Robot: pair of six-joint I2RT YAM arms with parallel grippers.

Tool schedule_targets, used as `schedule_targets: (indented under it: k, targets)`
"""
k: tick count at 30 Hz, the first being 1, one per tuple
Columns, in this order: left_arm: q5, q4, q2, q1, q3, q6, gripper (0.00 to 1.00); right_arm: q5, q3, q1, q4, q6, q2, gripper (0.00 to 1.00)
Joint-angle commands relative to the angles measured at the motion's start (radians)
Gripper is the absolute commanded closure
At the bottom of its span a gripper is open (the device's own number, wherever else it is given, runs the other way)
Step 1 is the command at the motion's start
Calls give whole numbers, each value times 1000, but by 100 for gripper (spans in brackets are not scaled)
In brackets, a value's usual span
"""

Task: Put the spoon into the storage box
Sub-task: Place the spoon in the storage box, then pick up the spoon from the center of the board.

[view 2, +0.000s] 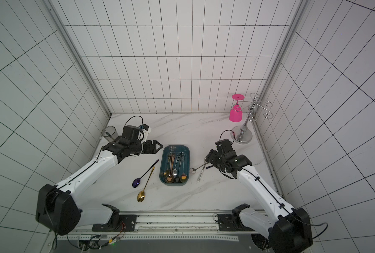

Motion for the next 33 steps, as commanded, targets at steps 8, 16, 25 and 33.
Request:
schedule_targets:
  k: [8, 16, 25, 33]
  targets:
    - [72, 21, -92, 168, -27, 101, 4, 128, 63, 83, 3, 85, 180, 27]
    - [79, 15, -128, 269, -31, 131, 1, 92, 99, 43, 54, -23, 303, 34]
    - [88, 21, -120, 291, -34, 134, 1, -42, 80, -38, 152, -83, 394, 52]
    - [97, 26, -104, 294, -37, 132, 1, -73, 107, 39, 178, 71, 412, 56]
